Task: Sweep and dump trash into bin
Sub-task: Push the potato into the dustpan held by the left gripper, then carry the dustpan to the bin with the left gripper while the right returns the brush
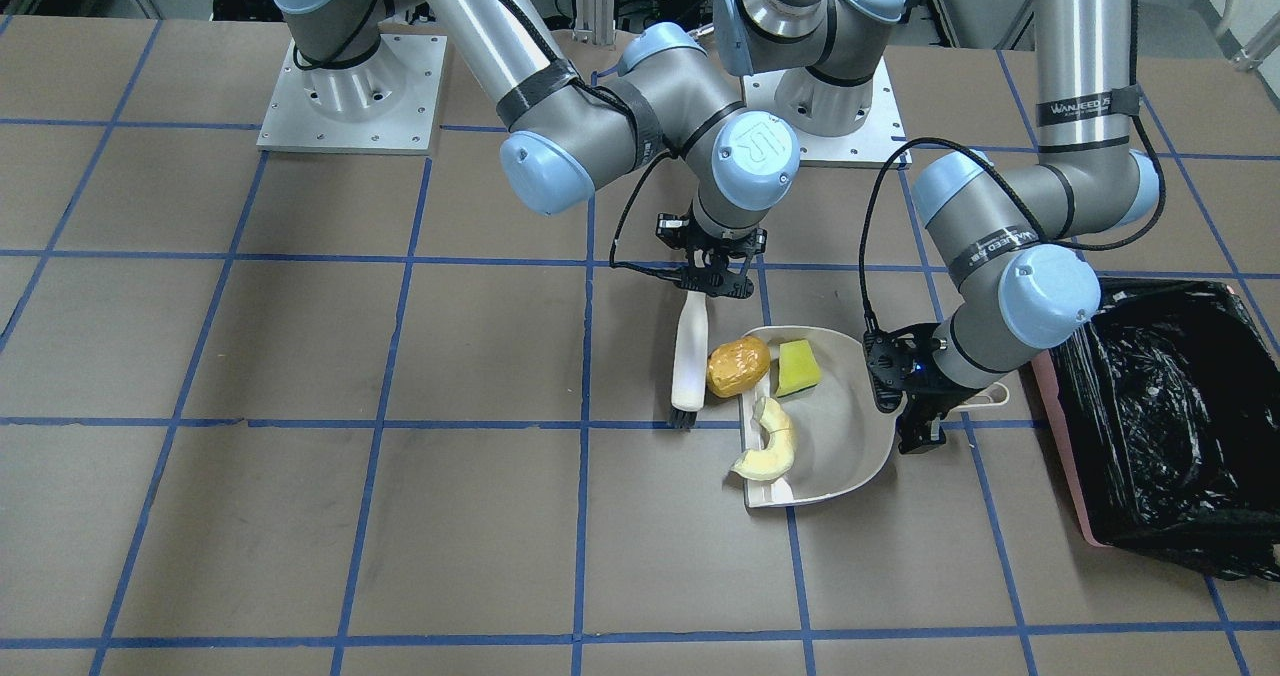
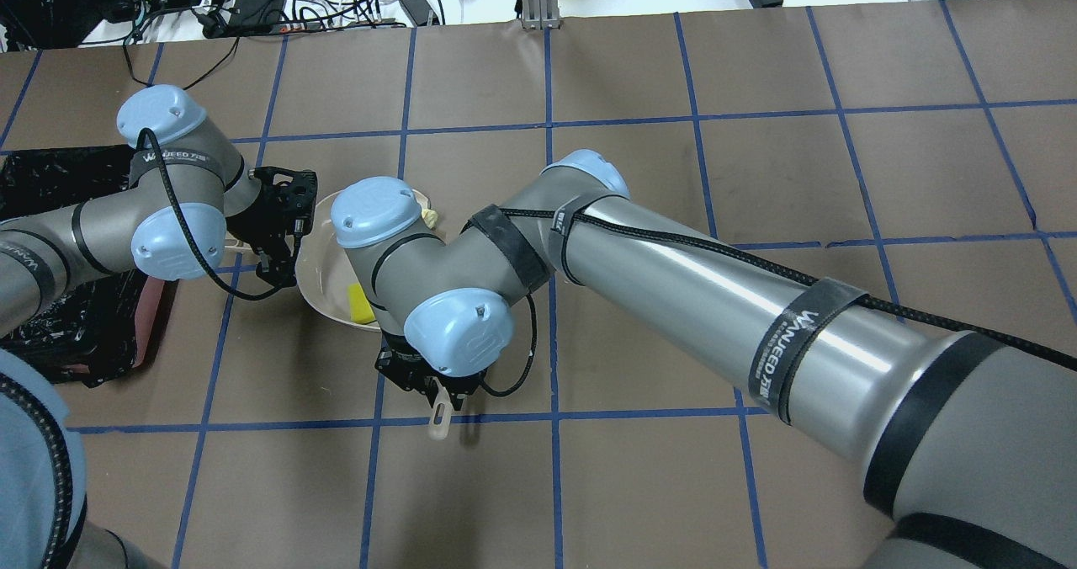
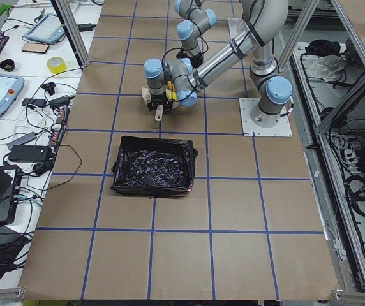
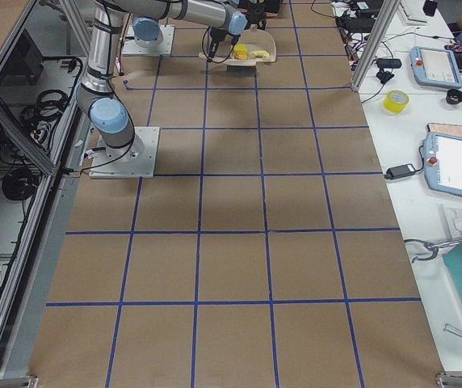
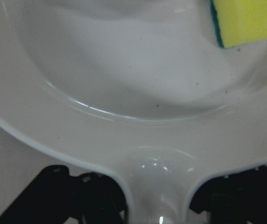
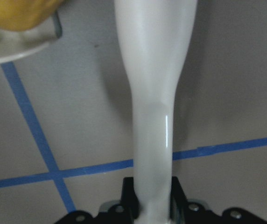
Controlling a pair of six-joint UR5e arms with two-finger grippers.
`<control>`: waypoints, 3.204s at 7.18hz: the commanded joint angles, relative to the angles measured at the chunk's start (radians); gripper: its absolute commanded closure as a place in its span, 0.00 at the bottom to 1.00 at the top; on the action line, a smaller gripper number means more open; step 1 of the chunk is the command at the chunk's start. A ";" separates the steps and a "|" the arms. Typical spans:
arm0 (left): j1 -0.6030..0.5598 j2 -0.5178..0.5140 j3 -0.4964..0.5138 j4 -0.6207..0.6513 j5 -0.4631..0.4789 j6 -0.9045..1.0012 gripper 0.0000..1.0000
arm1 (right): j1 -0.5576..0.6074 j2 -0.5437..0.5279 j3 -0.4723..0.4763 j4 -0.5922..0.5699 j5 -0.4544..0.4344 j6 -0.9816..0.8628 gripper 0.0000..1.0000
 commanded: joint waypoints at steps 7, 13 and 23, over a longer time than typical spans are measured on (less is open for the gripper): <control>0.000 0.005 -0.001 0.002 -0.007 0.015 1.00 | 0.002 0.085 -0.220 0.117 0.055 0.091 1.00; 0.026 0.014 0.003 -0.020 -0.096 0.021 1.00 | -0.281 -0.181 -0.045 0.297 -0.094 -0.267 1.00; 0.328 0.107 0.247 -0.420 -0.320 0.031 1.00 | -0.954 -0.140 0.053 0.170 -0.366 -1.067 1.00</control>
